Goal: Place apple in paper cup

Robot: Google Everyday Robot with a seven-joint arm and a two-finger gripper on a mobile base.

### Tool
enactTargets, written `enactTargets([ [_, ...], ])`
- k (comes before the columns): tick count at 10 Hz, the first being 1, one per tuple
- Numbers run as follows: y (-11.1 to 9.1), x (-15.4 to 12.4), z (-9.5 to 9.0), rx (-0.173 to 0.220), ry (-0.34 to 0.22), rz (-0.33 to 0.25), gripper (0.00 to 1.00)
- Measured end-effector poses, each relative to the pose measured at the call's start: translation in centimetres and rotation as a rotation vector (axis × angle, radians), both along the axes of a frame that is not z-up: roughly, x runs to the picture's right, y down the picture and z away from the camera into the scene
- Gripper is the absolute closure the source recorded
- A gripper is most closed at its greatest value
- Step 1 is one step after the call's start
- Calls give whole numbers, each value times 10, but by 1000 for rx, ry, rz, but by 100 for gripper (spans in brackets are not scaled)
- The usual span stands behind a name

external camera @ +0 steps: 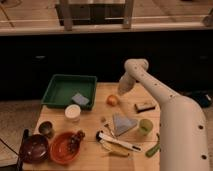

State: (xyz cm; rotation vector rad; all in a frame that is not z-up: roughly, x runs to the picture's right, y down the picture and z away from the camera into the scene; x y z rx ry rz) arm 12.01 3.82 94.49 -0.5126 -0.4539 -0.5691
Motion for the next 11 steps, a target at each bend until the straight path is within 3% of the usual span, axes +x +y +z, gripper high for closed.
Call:
enactTargets([
  [2,-1,3,1,2,1,2,23],
  [3,-1,4,2,1,-2,0,20],
  [9,4,0,6,-17,-36,-18,20],
  [11,10,-8,5,-28,-75,-37,20],
])
